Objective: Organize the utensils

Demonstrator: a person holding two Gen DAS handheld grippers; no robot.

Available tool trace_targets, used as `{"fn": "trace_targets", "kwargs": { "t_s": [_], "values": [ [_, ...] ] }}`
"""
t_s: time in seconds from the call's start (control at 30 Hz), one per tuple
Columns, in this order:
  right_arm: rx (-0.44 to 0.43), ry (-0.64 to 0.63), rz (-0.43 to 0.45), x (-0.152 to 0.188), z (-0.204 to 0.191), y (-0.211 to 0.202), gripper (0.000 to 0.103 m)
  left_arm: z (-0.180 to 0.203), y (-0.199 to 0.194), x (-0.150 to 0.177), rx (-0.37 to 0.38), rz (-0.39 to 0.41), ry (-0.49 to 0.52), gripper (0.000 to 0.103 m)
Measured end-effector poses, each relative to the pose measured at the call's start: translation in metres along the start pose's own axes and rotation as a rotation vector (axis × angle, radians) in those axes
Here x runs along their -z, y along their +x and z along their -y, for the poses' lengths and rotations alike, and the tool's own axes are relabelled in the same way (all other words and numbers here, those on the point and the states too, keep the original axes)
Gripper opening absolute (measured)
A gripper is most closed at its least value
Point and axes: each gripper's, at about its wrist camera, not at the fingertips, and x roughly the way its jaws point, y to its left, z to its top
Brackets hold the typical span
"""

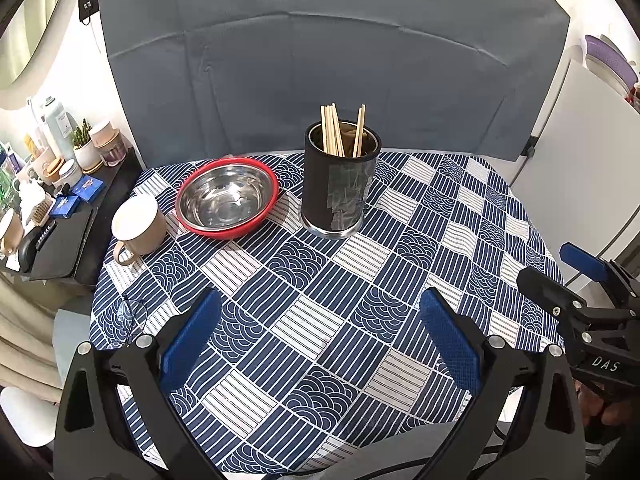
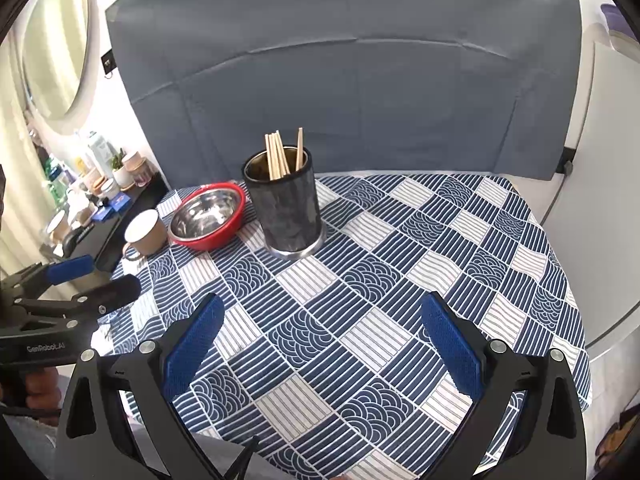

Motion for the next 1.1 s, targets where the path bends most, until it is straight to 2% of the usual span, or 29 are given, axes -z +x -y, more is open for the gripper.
{"fn": "trace_targets", "kwargs": {
  "t_s": [0.47, 0.67, 1.1],
  "values": [
    [0.004, -0.003, -0.003, 0.001, 0.001, 0.0, 0.095, -0.005, 0.002, 0.002, -0.004, -0.01, -0.036, 0.097],
    [0.0, -0.007, -0.015, 0.003, 0.002, 0.001, 0.095, -0.002, 0.007, 0.004, 0.007, -0.041, -0.027, 0.097],
    [0.005, 0.007, -0.006, 0.003, 0.008, -0.004, 0.095, 0.006, 0.001, 0.005, -0.002, -0.018, -0.003, 0.097]
  ]
}}
